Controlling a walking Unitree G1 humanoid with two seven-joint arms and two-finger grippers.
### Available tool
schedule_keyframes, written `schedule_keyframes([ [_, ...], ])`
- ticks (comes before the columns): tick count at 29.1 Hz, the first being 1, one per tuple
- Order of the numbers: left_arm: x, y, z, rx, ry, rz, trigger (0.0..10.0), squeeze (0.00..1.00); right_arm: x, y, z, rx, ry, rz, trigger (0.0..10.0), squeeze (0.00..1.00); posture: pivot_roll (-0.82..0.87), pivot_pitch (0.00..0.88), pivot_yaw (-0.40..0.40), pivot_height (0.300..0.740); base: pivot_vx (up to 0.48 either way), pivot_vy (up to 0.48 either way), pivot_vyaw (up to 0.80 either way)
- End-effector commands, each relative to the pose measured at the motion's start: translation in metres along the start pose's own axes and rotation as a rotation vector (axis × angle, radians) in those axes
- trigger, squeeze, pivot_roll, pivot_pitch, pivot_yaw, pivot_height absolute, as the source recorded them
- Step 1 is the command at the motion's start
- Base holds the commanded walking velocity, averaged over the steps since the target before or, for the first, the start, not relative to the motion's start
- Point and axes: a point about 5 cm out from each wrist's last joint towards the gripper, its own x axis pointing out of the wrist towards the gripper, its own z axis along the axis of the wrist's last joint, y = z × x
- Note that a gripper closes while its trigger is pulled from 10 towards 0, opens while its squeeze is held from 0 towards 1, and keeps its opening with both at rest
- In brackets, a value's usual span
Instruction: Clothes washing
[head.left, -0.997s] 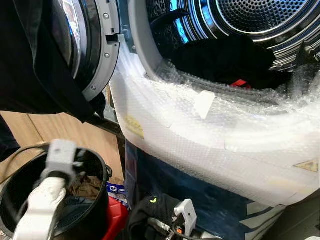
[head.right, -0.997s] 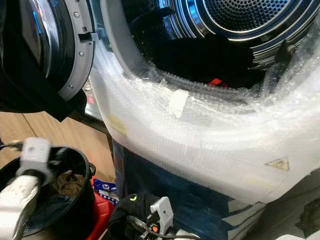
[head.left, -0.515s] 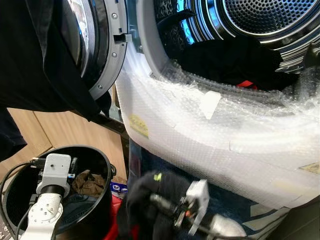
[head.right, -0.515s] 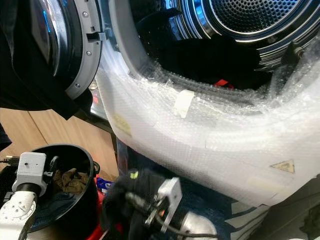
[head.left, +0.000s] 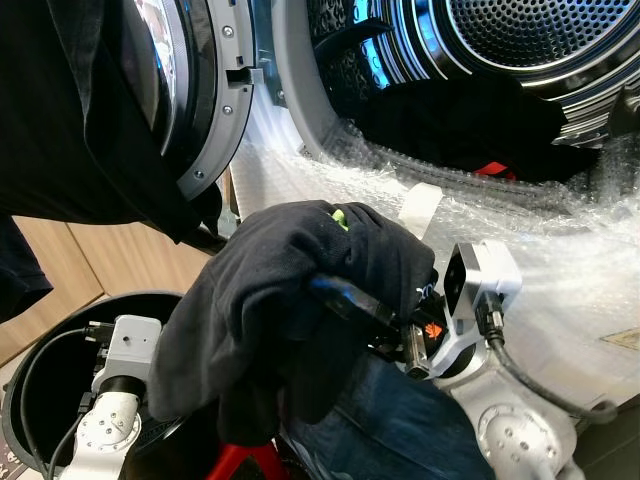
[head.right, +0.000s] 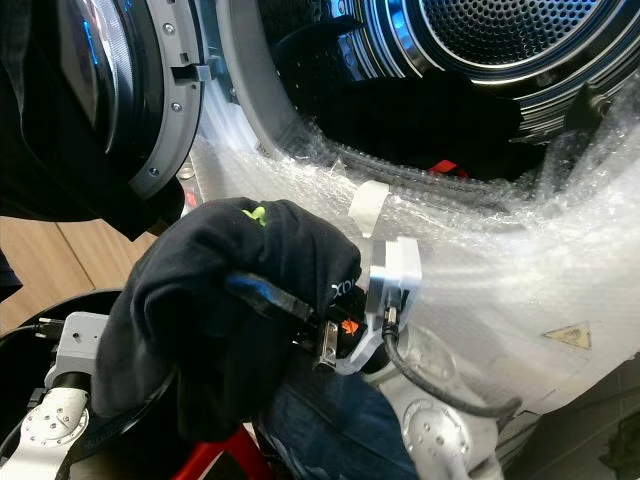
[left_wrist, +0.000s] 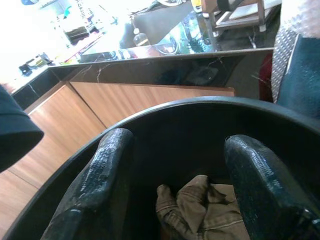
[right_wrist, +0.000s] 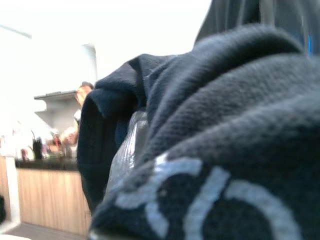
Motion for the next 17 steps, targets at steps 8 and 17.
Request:
schedule_keyframes([
  [8,-0.002,-0.002,-0.007,0.011,0.016,0.001,10.0,0.0,0.04,-0.017,0.082,-0.149,-0.266,0.105,0.0,0.0,0.07,0.0,0.02,0.74,0.0,0.0,0.0],
  [17,0.0,-0.005,-0.007,-0.001,0.018,-0.006,10.0,0.0,0.079,-0.082,0.145,-0.363,-0.216,-0.208,0.0,0.0,0.07,0.0,0.021,0.74,0.0,0.0,0.0],
])
